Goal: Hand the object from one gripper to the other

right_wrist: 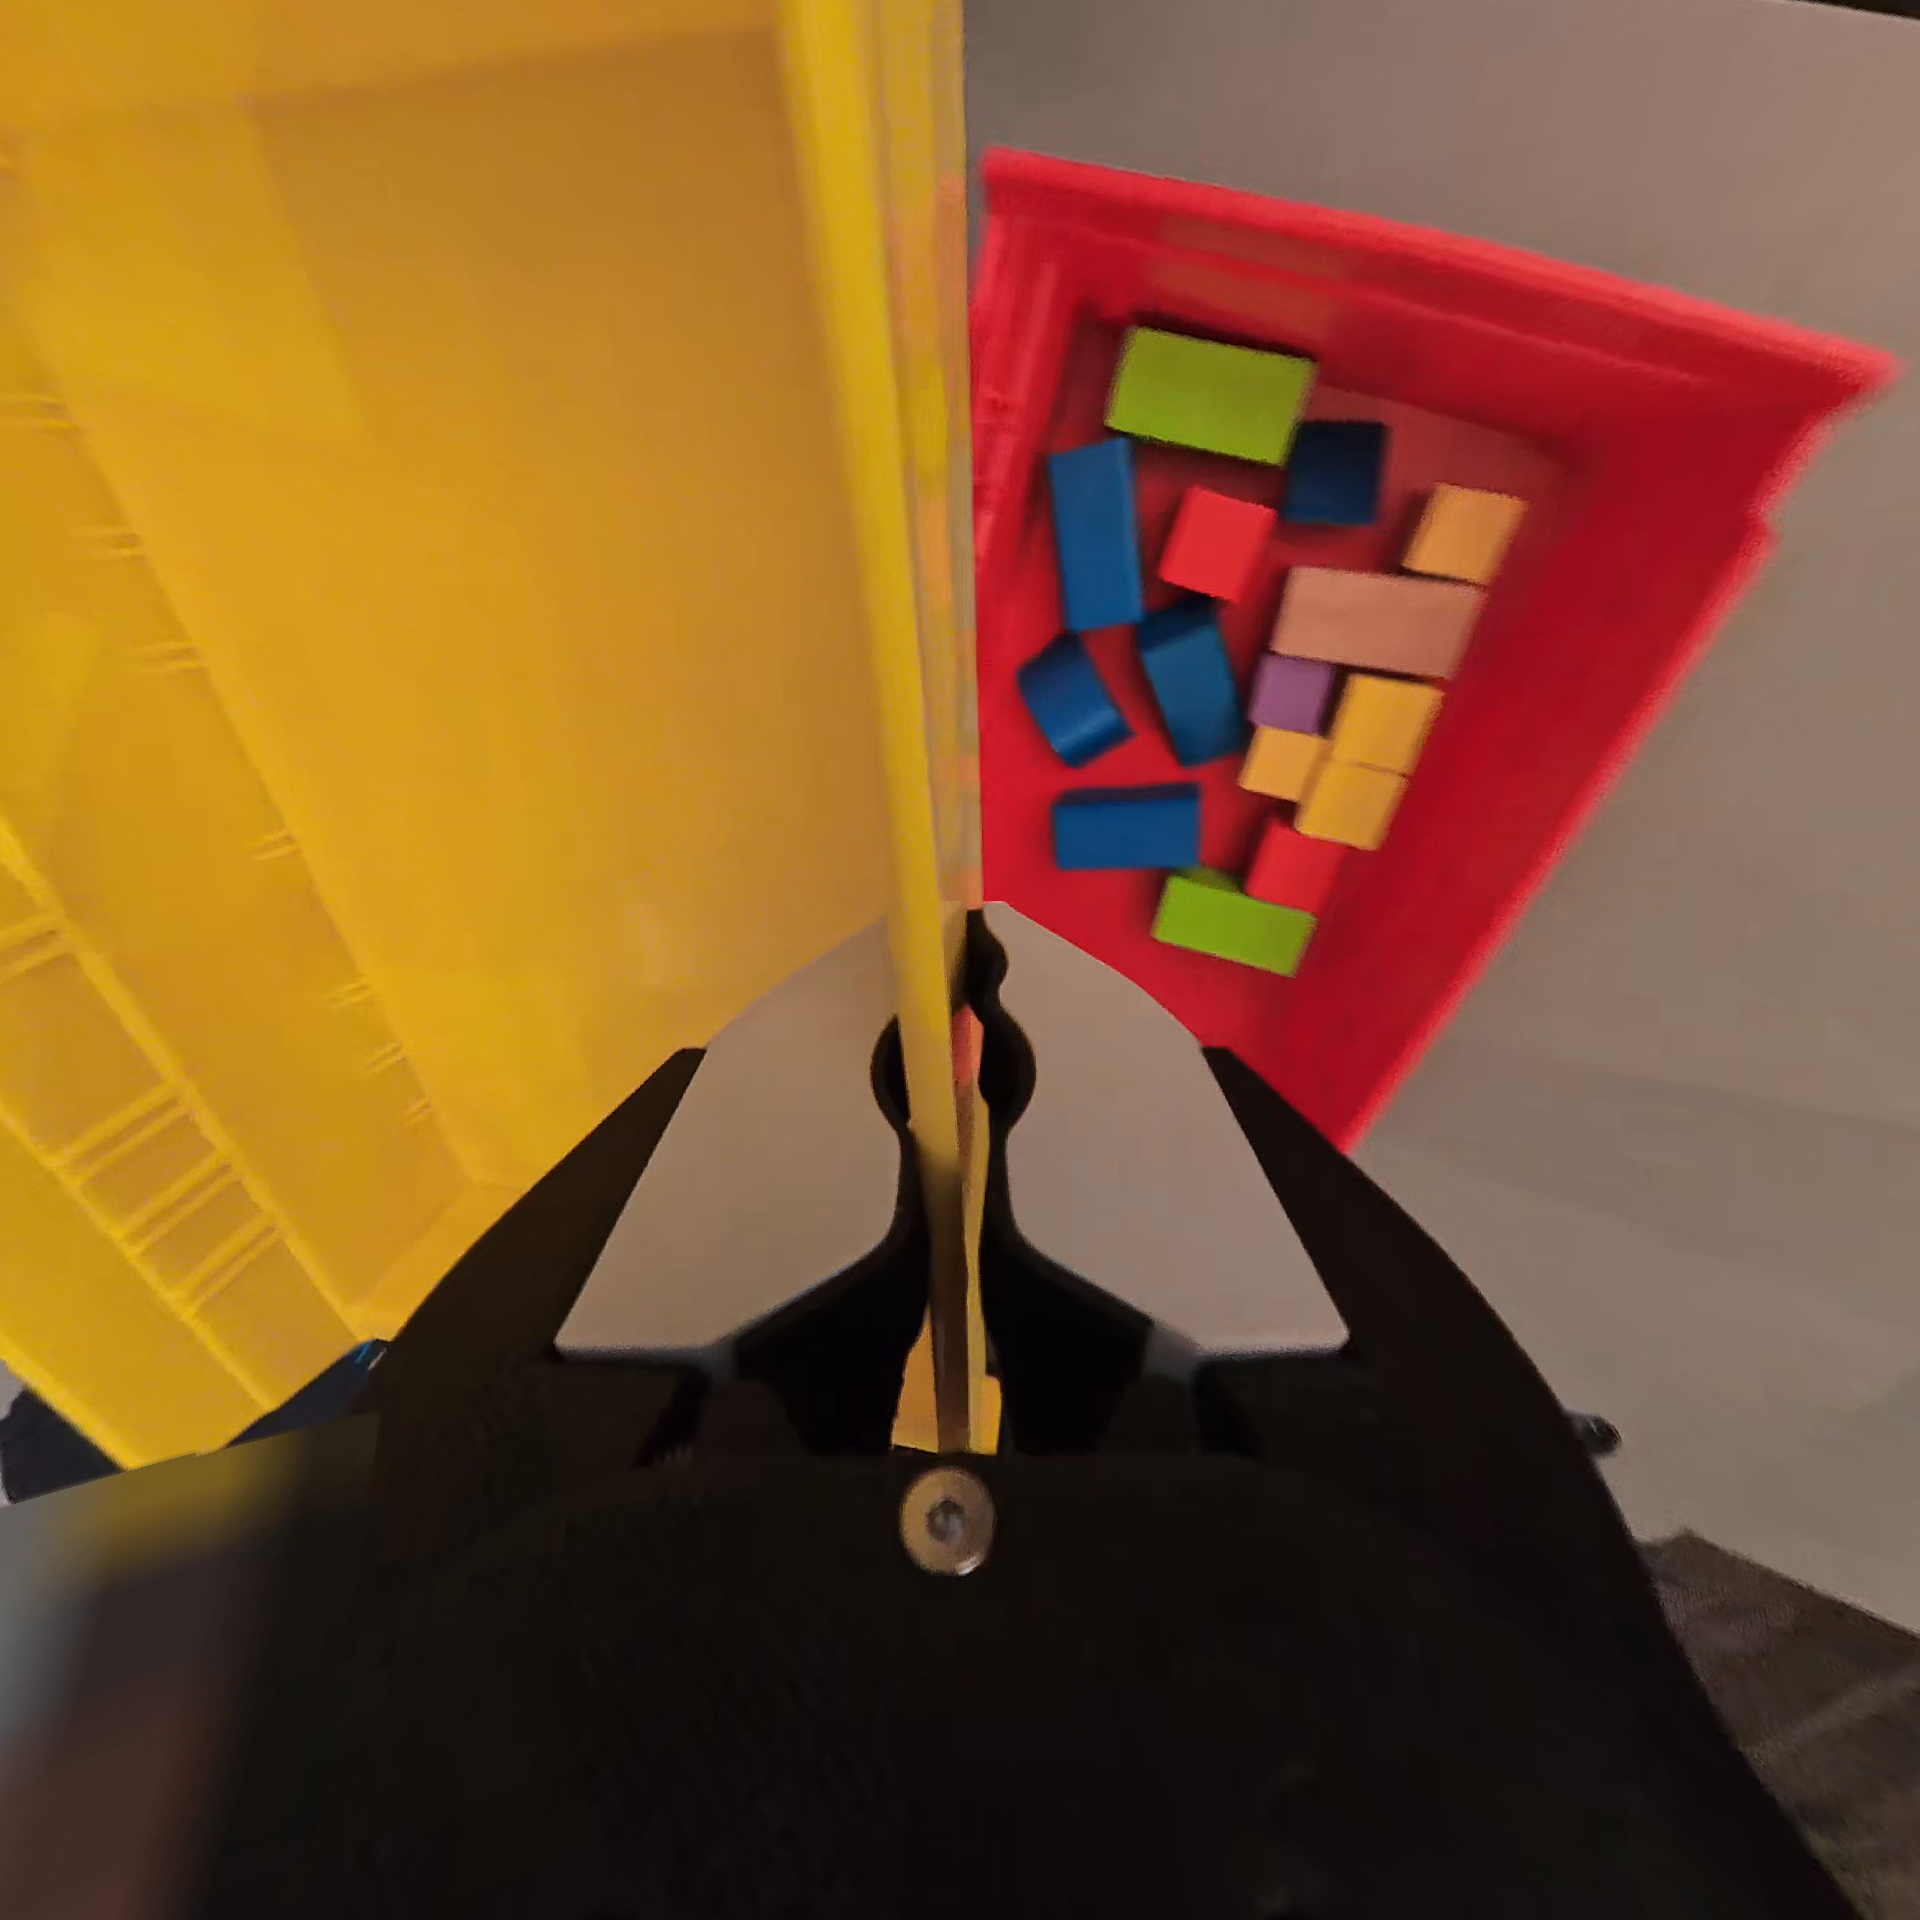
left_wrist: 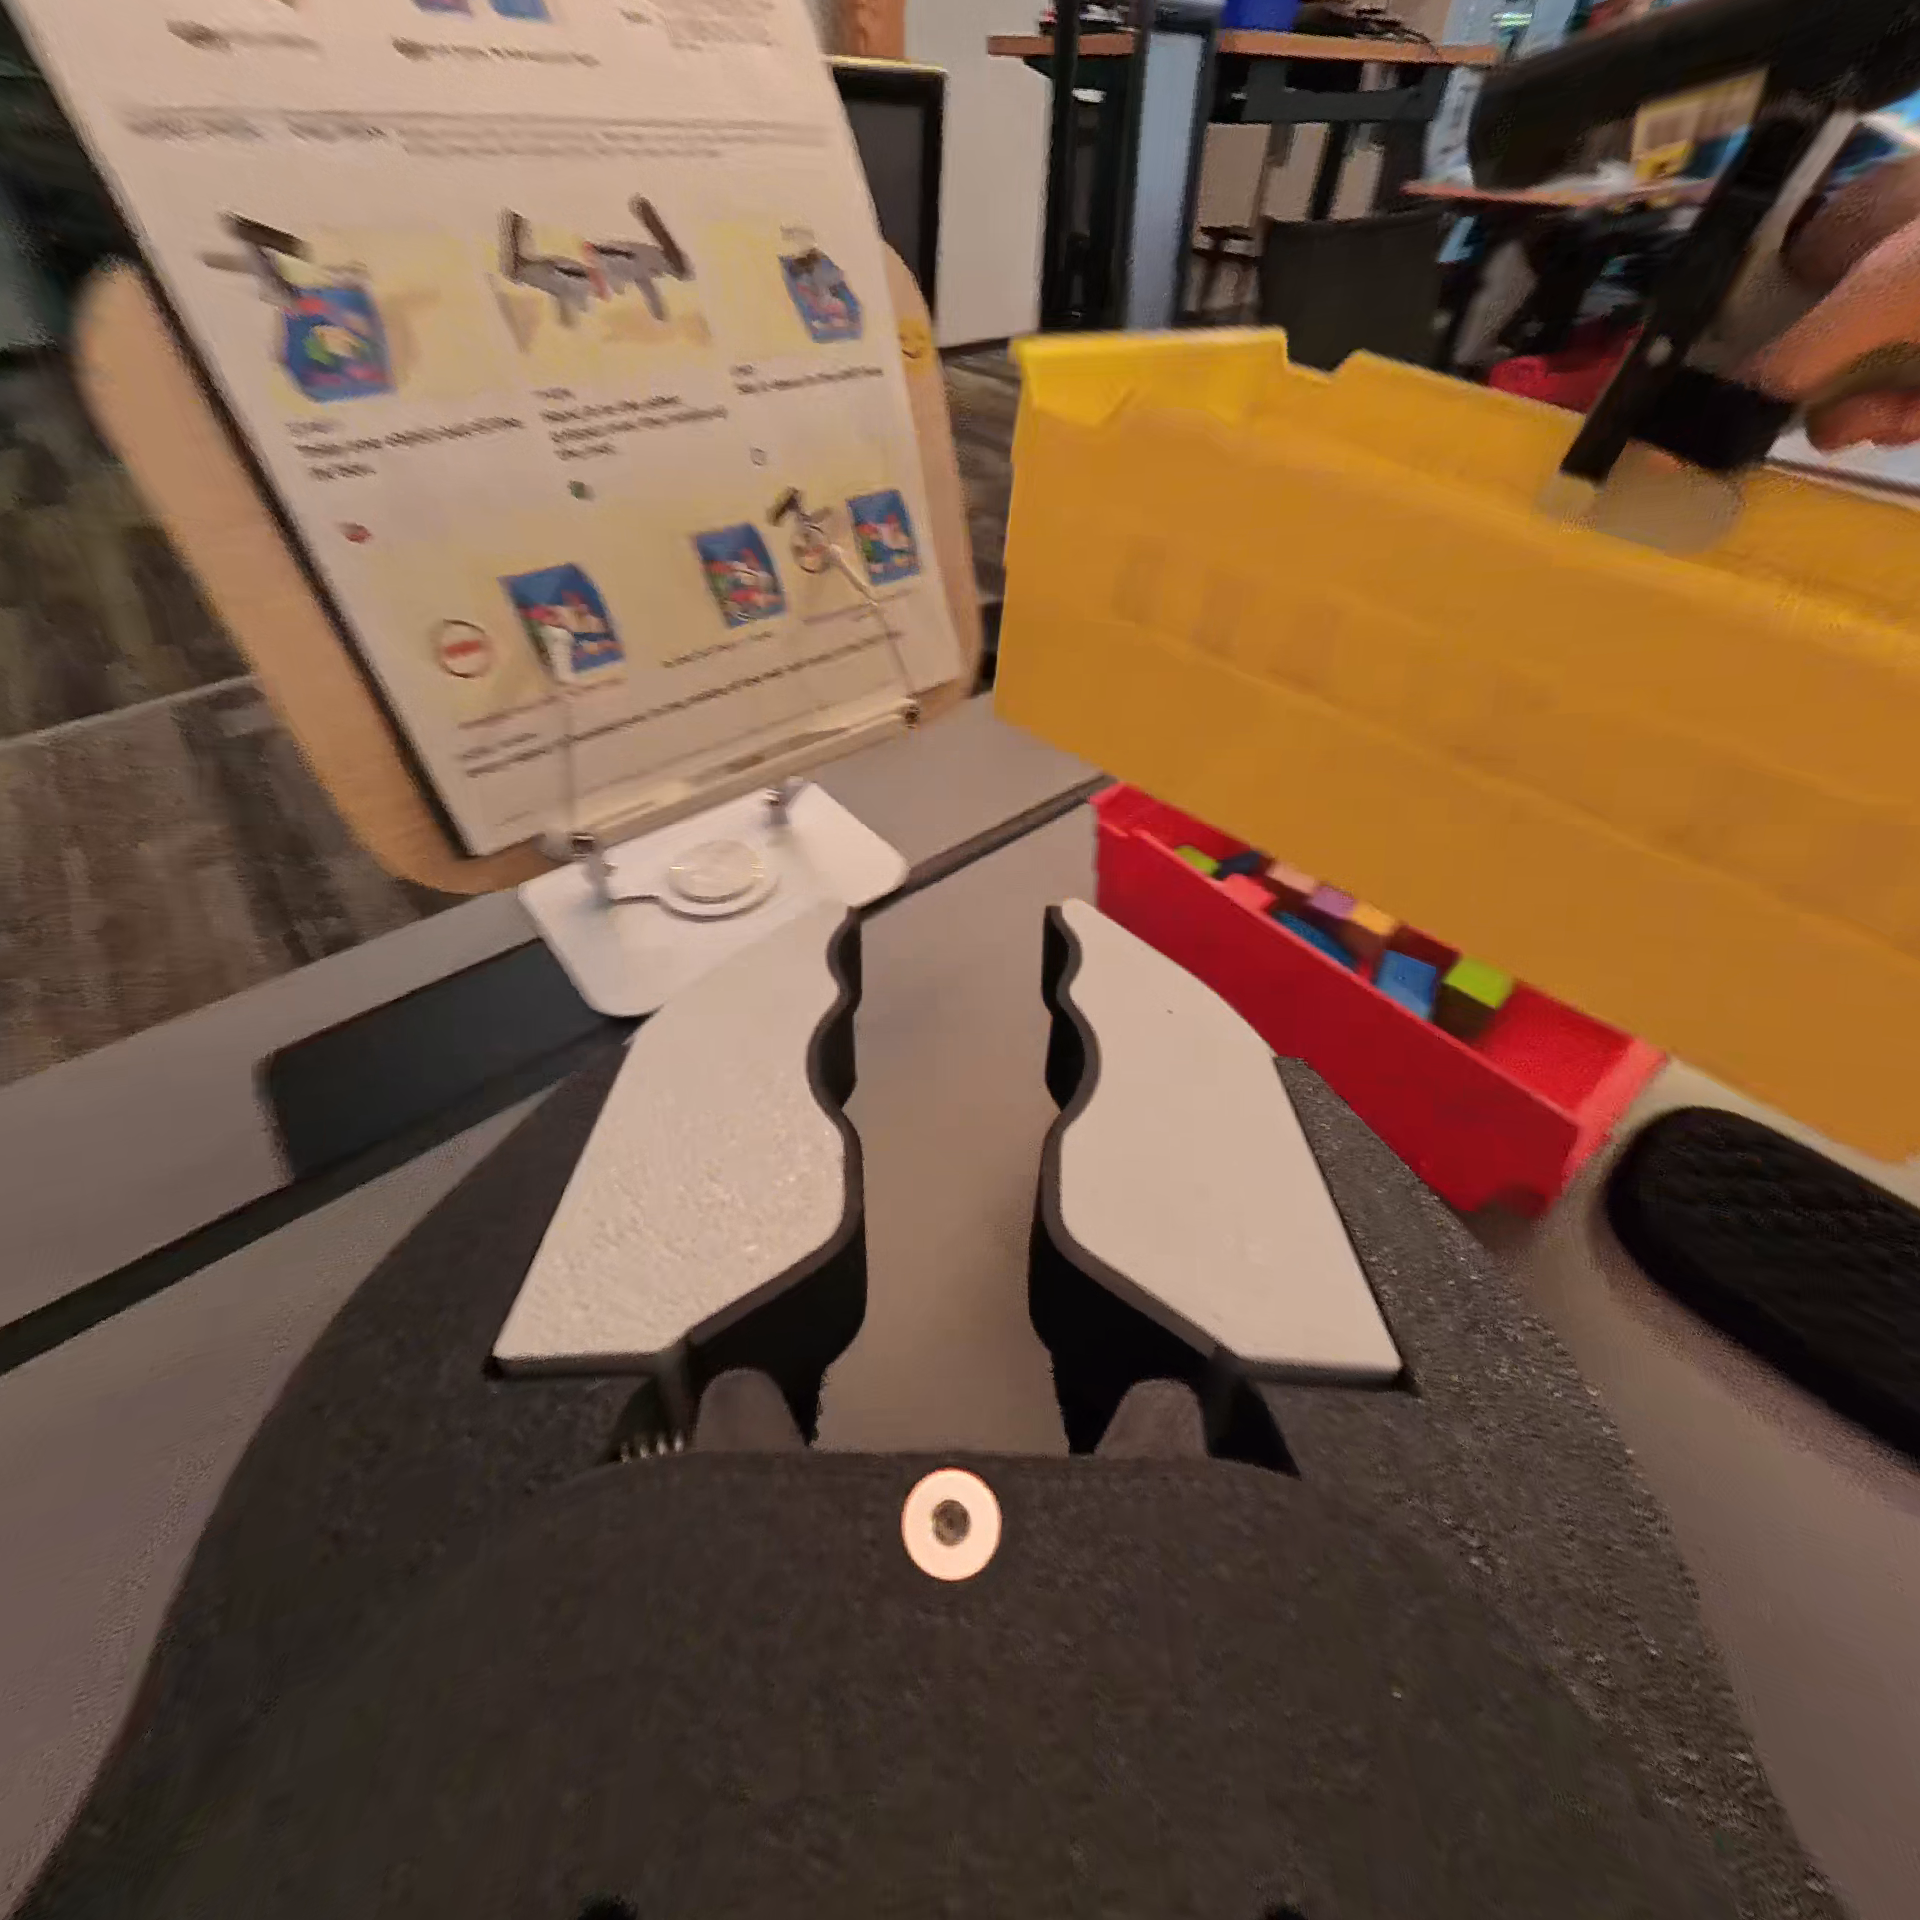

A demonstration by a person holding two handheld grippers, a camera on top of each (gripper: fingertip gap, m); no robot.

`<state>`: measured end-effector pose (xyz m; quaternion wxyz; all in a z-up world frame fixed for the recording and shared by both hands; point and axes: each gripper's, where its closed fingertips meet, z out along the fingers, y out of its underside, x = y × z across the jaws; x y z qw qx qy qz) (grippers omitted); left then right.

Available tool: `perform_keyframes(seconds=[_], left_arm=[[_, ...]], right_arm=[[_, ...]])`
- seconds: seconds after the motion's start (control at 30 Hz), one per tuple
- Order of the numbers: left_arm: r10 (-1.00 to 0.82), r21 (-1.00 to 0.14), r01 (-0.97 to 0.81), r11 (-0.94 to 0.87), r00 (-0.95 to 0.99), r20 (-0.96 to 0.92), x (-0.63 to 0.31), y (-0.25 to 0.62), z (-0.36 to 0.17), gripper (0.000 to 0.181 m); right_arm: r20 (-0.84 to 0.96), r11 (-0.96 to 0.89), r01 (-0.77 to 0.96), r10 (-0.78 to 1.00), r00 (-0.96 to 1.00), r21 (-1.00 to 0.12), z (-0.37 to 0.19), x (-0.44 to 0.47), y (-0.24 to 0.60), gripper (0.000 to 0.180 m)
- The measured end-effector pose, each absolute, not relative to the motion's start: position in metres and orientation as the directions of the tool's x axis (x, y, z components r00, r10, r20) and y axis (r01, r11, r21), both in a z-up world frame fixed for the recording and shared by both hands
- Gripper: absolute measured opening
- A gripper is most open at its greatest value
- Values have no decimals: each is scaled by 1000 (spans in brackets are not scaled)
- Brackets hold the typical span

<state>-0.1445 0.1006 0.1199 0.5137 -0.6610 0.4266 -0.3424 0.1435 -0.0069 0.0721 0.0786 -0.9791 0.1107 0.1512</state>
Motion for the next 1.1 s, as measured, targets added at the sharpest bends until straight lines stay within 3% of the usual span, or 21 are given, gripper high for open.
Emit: perform_keyframes(seconds=[0.17, 0.27, 0.37, 0.5, 0.6, 0.8, 0.9, 0.97, 1.1], left_arm=[[-963, -944, -235, -232, 195, 188, -62, 67, 77, 39], [-946, -879, -352, -323, 127, 297, -1, 44, 31, 49], [-905, -781, -469, -412, 113, 410, 48, 24, -10, 59], [-909, -648, -644, -406, 213, 358, 84, 21, -58, 65], [-920, -573, -725, -382, 237, 313, 98, 17, -72, 56], [-943, -315, -895, -318, 262, 206, 90, 15, -93, 45], [-938, -215, -922, -322, 279, 208, 83, 16, -95, 31], [-944, -190, -935, -300, 262, 202, 78, 19, -94, 20], [-936, -177, -934, -311, 269, 226, 66, 28, -94, 16]], right_arm=[[-249, -931, -339, -299, 921, -134, 89, 222, -67, 5], [-201, -893, -429, -399, 895, -136, 87, 271, -109, 5], [-159, -851, -512, -493, 855, -120, 78, 313, -152, 5], [-130, -801, -591, -579, 805, -96, 62, 350, -197, 5], [-126, -777, -624, -613, 780, -77, 48, 365, -220, 5], [-150, -745, -665, -653, 743, -52, 23, 378, -244, 5], [-174, -737, -674, -659, 732, -46, 9, 378, -248, 5], [-185, -731, -680, -662, 726, -51, 1, 378, -250, 5], [-205, -725, -686, -663, 720, -63, -9, 377, -251, 5]])
